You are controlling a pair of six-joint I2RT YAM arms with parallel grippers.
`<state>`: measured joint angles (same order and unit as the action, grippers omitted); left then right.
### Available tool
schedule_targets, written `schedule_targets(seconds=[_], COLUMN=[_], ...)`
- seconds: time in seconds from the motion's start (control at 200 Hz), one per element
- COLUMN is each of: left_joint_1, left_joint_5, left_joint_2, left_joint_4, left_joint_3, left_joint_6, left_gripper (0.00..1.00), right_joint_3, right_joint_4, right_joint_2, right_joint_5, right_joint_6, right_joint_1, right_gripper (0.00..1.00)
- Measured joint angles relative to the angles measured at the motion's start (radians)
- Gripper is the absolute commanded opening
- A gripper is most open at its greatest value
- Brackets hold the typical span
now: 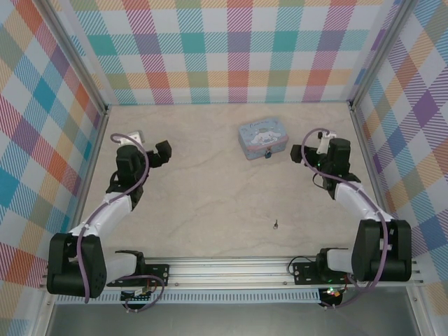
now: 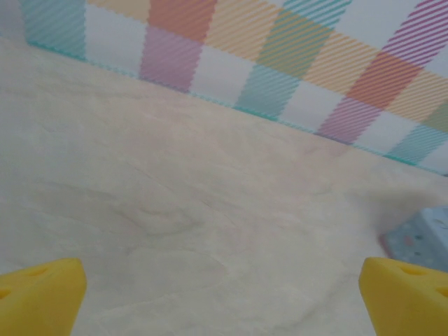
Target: Unlock a padlock with a key
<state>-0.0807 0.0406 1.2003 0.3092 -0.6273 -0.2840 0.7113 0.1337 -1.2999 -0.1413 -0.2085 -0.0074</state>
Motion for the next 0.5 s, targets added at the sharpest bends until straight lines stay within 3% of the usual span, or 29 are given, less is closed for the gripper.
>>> schedule_targets(seconds=[0.205, 0.5], left_joint_1=[-0.118, -0.306], left_joint_5=[0.094, 0.183], left_joint_2=[0.126, 0.392], left_joint_4=[-0.121, -0.05], left_joint_3=[-0.06, -0.205], left_joint_6=[-0.202, -0.379], left_gripper=[1.0, 1.0], right_joint_3=[0.144, 0.296], right_joint_4=[-0.077, -0.013], right_joint_2=[-0.154, -0.422], right_joint_5=[-0.142, -0.222], right_joint_6=[-0.082, -0.198], right_joint_1=[-0.005, -0.005], right_gripper=[1.0, 1.0])
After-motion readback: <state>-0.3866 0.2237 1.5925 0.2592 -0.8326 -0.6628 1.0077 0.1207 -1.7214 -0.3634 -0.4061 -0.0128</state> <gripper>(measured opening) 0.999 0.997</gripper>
